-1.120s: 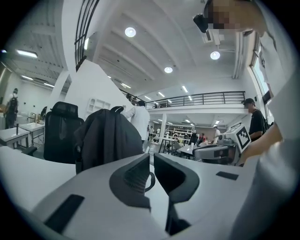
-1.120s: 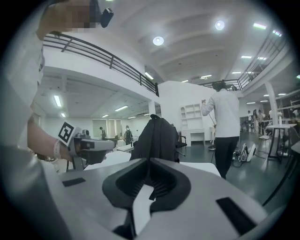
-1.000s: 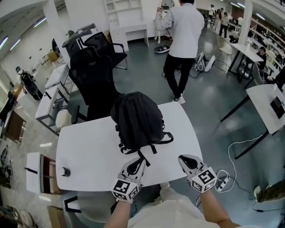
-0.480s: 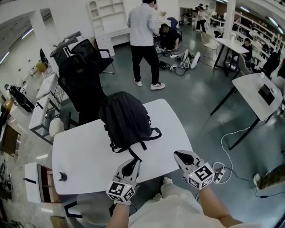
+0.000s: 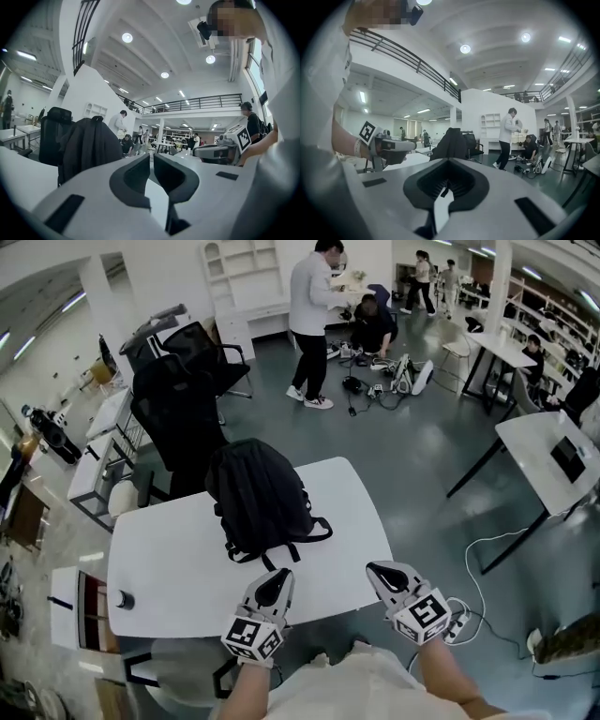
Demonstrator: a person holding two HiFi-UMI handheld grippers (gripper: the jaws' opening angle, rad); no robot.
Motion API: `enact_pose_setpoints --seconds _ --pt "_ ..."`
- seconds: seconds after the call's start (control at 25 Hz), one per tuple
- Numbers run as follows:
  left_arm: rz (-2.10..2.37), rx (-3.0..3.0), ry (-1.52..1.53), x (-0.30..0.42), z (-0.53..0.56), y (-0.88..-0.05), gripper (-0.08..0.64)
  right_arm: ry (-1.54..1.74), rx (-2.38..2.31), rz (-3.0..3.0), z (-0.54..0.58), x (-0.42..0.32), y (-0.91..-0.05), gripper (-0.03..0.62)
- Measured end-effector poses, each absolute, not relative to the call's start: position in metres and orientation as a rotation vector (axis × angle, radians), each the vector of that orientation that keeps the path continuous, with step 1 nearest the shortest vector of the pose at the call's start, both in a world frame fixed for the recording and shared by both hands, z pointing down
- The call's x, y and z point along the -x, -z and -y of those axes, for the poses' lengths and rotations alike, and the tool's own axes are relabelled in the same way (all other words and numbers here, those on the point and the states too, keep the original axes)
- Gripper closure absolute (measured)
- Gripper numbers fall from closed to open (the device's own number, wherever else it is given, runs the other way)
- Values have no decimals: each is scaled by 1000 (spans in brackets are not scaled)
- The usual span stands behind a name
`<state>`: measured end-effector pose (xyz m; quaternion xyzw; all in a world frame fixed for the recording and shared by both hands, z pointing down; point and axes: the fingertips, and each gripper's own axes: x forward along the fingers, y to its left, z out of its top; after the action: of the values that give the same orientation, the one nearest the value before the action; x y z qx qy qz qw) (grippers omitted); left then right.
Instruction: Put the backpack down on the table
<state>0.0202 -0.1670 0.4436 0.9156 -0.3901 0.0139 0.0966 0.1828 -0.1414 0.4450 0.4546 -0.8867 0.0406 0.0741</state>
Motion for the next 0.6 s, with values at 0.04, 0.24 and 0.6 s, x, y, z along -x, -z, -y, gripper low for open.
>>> enact_pose_setpoints --seconds 0.04,0.24,0.6 --pt "1173 -2708 -47 -25 166 -442 515 -124 -1342 2675 144 -187 -445 576" --pt "1254 -2694 -44 -42 175 -425 516 -85 -1259 2724 168 -205 -428 575" --pt "1318 -2677 -47 -66 185 -417 516 -99 -1194 2767 189 -216 -426 577"
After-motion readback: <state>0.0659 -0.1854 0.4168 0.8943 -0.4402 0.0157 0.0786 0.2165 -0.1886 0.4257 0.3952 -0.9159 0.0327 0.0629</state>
